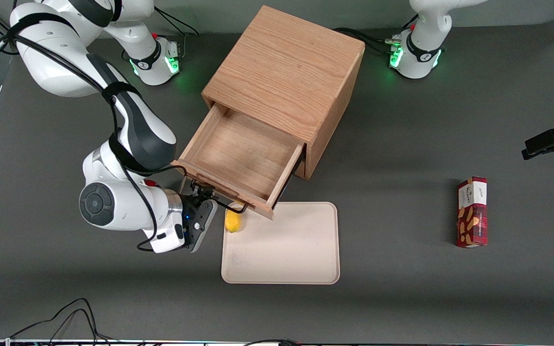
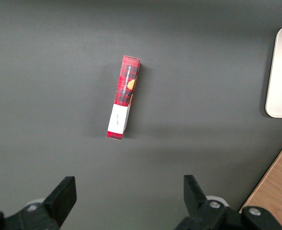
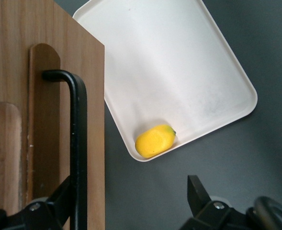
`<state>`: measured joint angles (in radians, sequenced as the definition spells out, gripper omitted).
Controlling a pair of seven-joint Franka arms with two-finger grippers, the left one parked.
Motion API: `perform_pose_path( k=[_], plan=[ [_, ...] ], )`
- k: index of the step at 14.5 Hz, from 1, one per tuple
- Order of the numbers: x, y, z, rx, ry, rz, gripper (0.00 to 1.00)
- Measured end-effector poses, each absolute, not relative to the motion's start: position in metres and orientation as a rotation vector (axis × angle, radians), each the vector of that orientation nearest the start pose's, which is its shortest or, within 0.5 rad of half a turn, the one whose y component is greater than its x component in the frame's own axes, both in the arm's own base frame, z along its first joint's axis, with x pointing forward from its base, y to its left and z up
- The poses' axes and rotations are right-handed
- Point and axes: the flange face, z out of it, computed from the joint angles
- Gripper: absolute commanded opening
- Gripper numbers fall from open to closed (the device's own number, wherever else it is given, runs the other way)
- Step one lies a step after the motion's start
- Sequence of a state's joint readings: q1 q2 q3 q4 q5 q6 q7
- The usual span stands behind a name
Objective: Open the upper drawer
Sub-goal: 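Keep pulling the drawer further out with the right gripper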
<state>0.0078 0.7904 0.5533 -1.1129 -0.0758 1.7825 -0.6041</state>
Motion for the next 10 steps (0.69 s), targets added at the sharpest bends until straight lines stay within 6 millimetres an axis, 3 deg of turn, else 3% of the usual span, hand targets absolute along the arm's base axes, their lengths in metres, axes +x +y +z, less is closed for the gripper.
perform_pose_path(
  k=[10],
  plan=[
    [0.709,0.256,0.380,-2.460,-1.422,-0.018,1.00]
  ],
)
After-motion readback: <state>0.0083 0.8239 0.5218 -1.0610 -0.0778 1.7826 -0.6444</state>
